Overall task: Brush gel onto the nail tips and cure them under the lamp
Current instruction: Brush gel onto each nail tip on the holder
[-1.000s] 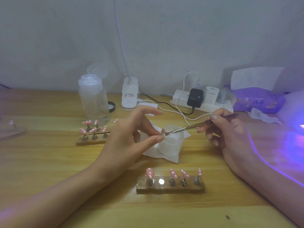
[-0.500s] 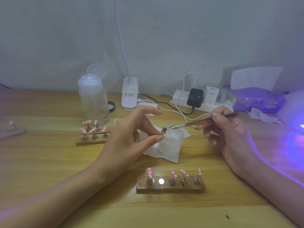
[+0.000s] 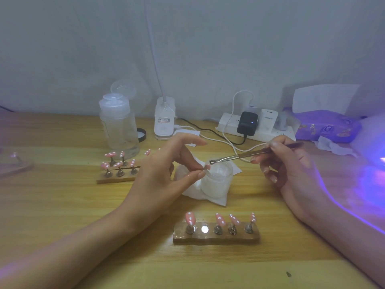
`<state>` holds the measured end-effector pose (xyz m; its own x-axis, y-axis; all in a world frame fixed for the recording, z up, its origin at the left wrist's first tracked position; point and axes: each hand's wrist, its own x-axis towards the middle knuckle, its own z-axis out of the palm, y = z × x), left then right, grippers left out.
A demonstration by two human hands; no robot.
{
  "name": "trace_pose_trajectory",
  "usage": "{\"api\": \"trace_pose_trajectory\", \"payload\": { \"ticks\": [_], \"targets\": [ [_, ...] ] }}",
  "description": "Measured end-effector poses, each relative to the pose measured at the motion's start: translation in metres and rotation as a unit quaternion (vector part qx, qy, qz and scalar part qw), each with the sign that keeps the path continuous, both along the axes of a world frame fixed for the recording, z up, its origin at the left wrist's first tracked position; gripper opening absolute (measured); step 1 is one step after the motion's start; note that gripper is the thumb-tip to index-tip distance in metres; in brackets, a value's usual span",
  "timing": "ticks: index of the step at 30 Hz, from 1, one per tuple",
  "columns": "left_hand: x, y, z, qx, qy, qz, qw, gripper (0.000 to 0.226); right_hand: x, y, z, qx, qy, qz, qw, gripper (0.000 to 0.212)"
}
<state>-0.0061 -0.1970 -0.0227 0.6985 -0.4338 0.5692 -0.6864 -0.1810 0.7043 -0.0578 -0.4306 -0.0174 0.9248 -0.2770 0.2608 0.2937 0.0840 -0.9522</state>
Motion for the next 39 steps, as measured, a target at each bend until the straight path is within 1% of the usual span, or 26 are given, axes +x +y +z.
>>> {"api": "trace_pose_trajectory", "payload": {
  "ticks": [3,5,8,10,12,14,16,18,21,25,26,29,31,33,34,37,39],
  "targets": [
    [0.0009,0.0000,-0.0009,0.006,-0.015,0.005,1.000,0.043,0.0004,0.0012,0.0008,-0.014,-0.002,0.017,1.000,0.024],
    [0.0007,0.0002,-0.0014,0.005,-0.016,0.007,1.000,0.043,0.0011,0.0011,-0.0001,-0.025,0.011,0.008,1.000,0.025],
    [-0.0008,0.0000,-0.0015,0.006,-0.024,0.006,1.000,0.043,0.0009,-0.0007,-0.0008,-0.010,0.010,-0.003,1.000,0.031],
    [-0.0004,0.0000,-0.0008,0.008,-0.026,0.007,1.000,0.043,0.0000,-0.0003,0.0004,-0.001,0.000,0.009,1.000,0.025],
    [-0.0001,0.0000,0.0000,0.011,-0.027,0.010,1.000,0.043,-0.0007,0.0013,0.0014,-0.013,0.001,0.021,1.000,0.022],
    [-0.0006,0.0001,0.0007,0.012,-0.028,0.011,0.999,0.043,0.0000,0.0023,0.0008,-0.022,0.016,0.012,1.000,0.025],
    [-0.0014,0.0001,0.0017,0.012,-0.034,0.012,0.999,0.043,0.0003,0.0016,0.0004,-0.012,0.023,-0.004,1.000,0.029],
    [-0.0022,-0.0001,0.0023,0.013,-0.033,0.011,0.999,0.042,-0.0003,0.0010,0.0011,0.000,0.013,-0.002,1.000,0.027],
    [-0.0025,0.0000,0.0027,0.015,-0.026,0.010,0.999,0.042,-0.0014,0.0020,0.0019,-0.015,0.009,0.012,1.000,0.025],
    [-0.0025,-0.0005,0.0024,0.018,-0.022,0.010,1.000,0.043,0.0003,-0.0004,-0.0009,-0.010,0.019,-0.009,1.000,0.037],
    [-0.0021,-0.0005,0.0023,0.017,-0.021,0.010,1.000,0.043,0.0002,-0.0009,-0.0008,-0.004,0.012,-0.008,1.000,0.038],
    [-0.0018,-0.0002,0.0017,0.015,-0.015,0.012,1.000,0.042,-0.0017,0.0008,0.0005,-0.014,-0.001,0.011,1.000,0.028],
    [-0.0013,-0.0001,0.0015,0.012,-0.011,0.012,1.000,0.042,-0.0014,0.0014,-0.0004,-0.034,0.009,0.003,0.999,0.034],
    [-0.0008,-0.0003,0.0013,0.005,-0.011,0.009,1.000,0.042,-0.0006,0.0005,-0.0008,-0.032,0.015,-0.015,0.999,0.041],
    [-0.0007,-0.0005,0.0014,0.003,-0.012,0.009,1.000,0.042,-0.0004,0.0002,-0.0003,-0.027,0.011,-0.019,0.999,0.042],
    [-0.0003,-0.0007,0.0011,0.004,-0.012,0.007,1.000,0.043,-0.0007,0.0008,0.0011,-0.014,-0.017,-0.005,1.000,0.030],
    [-0.0003,-0.0007,0.0010,0.004,-0.009,0.006,1.000,0.042,-0.0009,0.0017,0.0013,-0.024,-0.019,0.008,1.000,0.025]
  ]
}}
